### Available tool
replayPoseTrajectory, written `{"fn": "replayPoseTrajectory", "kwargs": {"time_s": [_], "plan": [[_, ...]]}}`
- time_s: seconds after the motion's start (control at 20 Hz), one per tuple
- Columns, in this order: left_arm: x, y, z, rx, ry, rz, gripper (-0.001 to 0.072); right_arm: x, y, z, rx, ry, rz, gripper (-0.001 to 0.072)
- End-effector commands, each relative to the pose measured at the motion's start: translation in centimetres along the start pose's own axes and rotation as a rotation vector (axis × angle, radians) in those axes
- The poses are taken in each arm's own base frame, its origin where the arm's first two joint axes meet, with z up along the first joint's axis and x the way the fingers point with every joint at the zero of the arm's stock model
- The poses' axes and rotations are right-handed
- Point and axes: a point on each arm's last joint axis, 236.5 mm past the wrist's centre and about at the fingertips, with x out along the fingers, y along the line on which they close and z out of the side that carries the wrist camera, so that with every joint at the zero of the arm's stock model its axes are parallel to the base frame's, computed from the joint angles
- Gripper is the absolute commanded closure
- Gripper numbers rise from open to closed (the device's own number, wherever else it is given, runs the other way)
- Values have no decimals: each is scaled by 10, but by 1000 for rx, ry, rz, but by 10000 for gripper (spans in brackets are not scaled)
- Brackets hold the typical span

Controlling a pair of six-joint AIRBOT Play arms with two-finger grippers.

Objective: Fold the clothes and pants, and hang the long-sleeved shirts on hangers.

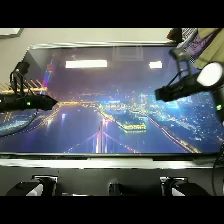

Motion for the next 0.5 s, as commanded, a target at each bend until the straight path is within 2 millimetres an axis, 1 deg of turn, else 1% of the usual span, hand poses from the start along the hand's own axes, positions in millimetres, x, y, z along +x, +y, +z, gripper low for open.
{"fn": "replayPoseTrajectory", "kwargs": {"time_s": [0.0, 0.2, 0.45], "plan": [[3, 16, -21, 14, 52, 42, 687, 22, 17, -21, -33, 74, 10, 695], [3, 21, -22, 22, 61, 62, 684, 21, 14, -28, -33, 100, -3, 695], [3, 21, -23, 22, 61, 62, 684, 21, 14, -27, -33, 97, -3, 695]]}}
